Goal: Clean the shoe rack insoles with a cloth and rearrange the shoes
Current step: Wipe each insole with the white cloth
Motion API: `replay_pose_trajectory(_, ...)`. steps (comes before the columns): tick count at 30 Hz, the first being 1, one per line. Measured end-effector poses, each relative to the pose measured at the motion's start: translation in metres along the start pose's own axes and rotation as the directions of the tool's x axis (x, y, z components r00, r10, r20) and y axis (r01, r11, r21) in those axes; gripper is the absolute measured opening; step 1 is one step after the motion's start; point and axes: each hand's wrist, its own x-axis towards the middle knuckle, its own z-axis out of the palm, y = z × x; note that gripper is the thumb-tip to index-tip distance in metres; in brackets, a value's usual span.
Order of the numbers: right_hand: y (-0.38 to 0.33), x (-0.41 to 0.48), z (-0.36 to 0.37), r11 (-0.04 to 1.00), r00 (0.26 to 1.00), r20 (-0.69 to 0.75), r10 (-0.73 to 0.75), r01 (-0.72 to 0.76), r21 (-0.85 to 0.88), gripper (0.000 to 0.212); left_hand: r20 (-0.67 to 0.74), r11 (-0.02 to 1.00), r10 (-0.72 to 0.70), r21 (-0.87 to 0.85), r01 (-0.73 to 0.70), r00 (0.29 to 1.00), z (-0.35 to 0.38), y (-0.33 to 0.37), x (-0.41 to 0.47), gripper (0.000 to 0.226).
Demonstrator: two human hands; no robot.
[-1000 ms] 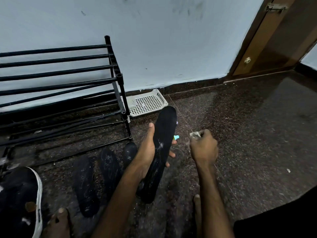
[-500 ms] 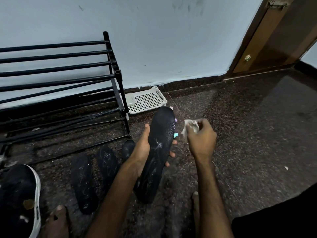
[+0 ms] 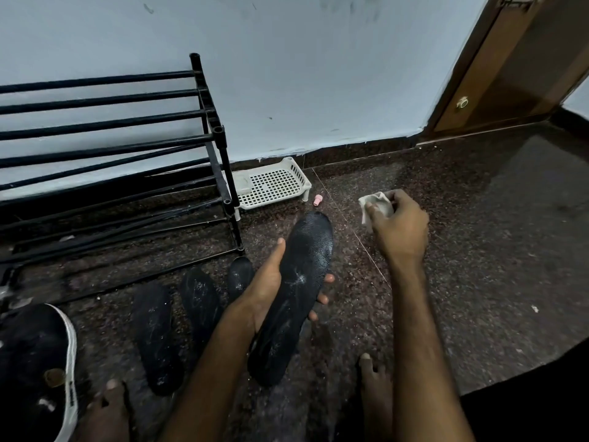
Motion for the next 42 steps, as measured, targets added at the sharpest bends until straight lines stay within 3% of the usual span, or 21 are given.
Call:
replay_pose_trajectory(2,-0.002,-0.011,-0.001,0.974,0.987,0.159,-0.008,-0.028,0.226,0.023,-0.029,1.0,0.015,0.003,-0.015,0.999,-0.003,0.0,0.003,0.085)
replay_pose_trajectory(4,-0.009,-0.028,0.008,0.927,0.912,0.404,-0.073,-0.087,0.364,0.018,-0.052,1.0,0.013,0.013,-0.013,0.999,-0.005,-0.001,0.005,0.085)
replay_pose_trajectory(6,-0.009,-0.041,0.023,0.966,0.863,0.495,-0.1,-0.034,0.256,0.015,-0.064,1.0,0.011,0.007,-0.01,0.998,-0.005,0.0,0.006,0.086)
replay_pose_trajectory(8,-0.004,-0.044,0.028,0.999,0.936,0.351,-0.021,0.038,-0.04,0.019,-0.061,1.0,0.009,-0.003,-0.009,0.998,-0.002,0.001,0.006,0.088)
replay_pose_trajectory(10,0.011,-0.041,0.019,0.984,0.982,0.161,0.095,-0.068,-0.167,0.024,-0.049,0.999,0.031,-0.024,-0.032,0.998,0.002,0.003,0.005,0.091)
replay_pose_trajectory(12,0.029,-0.034,0.01,0.982,0.978,0.097,0.182,-0.175,-0.075,0.024,-0.032,0.996,0.059,-0.064,-0.061,0.998,0.003,0.004,0.005,0.094)
replay_pose_trajectory(15,0.028,-0.031,0.005,0.96,0.96,0.174,0.218,-0.243,0.14,0.015,-0.045,0.987,0.104,-0.115,-0.109,0.994,0.001,0.006,0.007,0.096)
replay_pose_trajectory(17,0.013,-0.035,0.004,0.967,0.97,0.19,0.151,-0.185,0.177,0.012,-0.1,0.978,0.148,-0.133,-0.16,0.984,-0.001,0.006,0.007,0.09)
replay_pose_trajectory(21,-0.022,-0.051,0.0,0.996,0.983,0.181,-0.035,0.019,0.089,0.01,-0.21,0.927,0.33,-0.112,-0.357,0.921,0.002,0.011,0.005,0.077)
replay_pose_trajectory(26,-0.047,-0.073,0.007,0.971,0.955,0.179,-0.235,0.241,-0.007,0.013,-0.229,0.85,0.481,-0.113,-0.514,0.846,0.017,0.021,0.002,0.082)
replay_pose_trajectory(31,-0.052,-0.087,0.025,0.92,0.887,0.247,-0.39,0.385,0.07,0.013,-0.233,0.843,0.483,-0.137,-0.52,0.844,0.026,0.017,-0.003,0.078)
replay_pose_trajectory(35,-0.053,-0.091,0.03,0.912,0.9,0.167,-0.402,0.377,0.162,0.014,-0.253,0.873,0.428,-0.134,-0.47,0.868,0.029,0.014,-0.006,0.085)
replay_pose_trajectory(39,-0.057,-0.084,0.026,0.869,0.794,0.358,-0.492,0.418,0.266,0.012,-0.218,0.884,0.396,-0.174,-0.434,0.892,0.025,0.017,-0.009,0.094)
replay_pose_trajectory(40,-0.055,-0.081,0.024,0.872,0.772,0.406,-0.488,0.419,0.253,0.013,-0.209,0.884,0.387,-0.191,-0.426,0.898,0.023,0.018,-0.01,0.097)
replay_pose_trajectory(42,-0.051,-0.077,0.022,0.894,0.809,0.389,-0.441,0.433,0.113,0.012,-0.192,0.891,0.374,-0.196,-0.409,0.907,0.02,0.019,-0.012,0.098)
